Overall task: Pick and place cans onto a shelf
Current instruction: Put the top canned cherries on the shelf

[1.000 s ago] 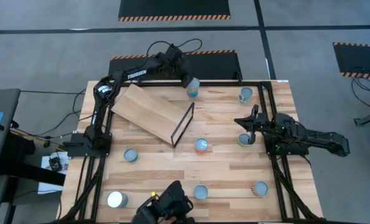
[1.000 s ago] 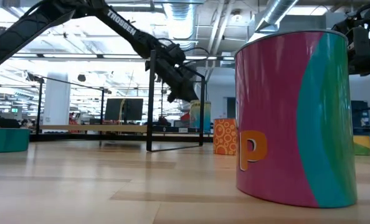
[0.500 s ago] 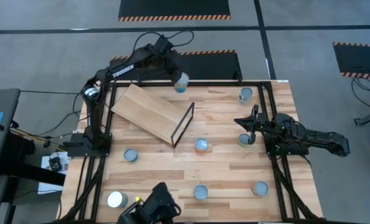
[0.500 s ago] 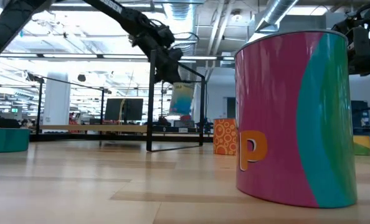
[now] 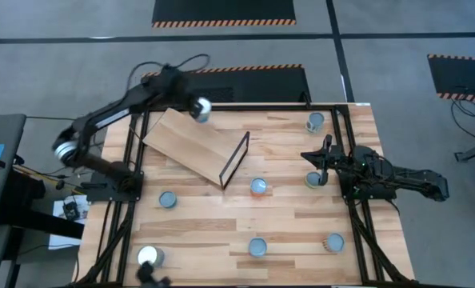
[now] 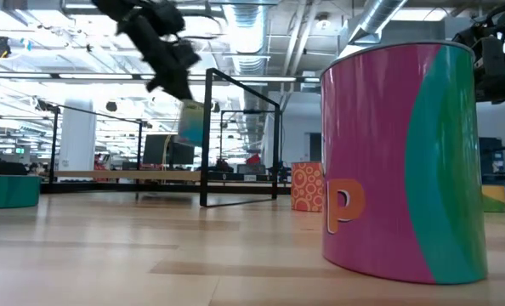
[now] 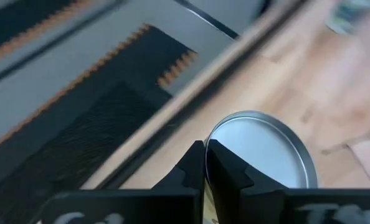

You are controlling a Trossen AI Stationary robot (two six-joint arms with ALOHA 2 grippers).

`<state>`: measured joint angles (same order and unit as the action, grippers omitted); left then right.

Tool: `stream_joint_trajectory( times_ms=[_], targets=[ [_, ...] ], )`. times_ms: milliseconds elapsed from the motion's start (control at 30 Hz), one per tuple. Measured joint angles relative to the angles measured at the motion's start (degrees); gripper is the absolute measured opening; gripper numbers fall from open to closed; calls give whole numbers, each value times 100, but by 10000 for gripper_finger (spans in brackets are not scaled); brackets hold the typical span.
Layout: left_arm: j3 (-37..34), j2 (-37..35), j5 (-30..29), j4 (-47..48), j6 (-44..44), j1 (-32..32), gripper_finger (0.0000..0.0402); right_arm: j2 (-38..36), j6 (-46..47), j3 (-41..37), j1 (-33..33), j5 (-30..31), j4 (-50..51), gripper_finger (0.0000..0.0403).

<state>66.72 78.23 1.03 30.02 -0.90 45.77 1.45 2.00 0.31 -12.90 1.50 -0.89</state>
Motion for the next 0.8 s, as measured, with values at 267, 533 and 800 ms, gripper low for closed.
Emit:
stream_joint_trajectory(
  times_ms=[267, 533, 800],
  targets=[
    [-1075, -744, -150, -357, -475, 582, 0, 0, 0, 1, 1, 0, 0, 17],
    [-1174, -548, -174, -436, -285, 646, 0, -2, 0, 1, 0, 0, -2, 17],
    [-1174, -545, -489, -109, -346, 652, 0, -2, 0, -1, -1, 0, 0, 17]
  ],
)
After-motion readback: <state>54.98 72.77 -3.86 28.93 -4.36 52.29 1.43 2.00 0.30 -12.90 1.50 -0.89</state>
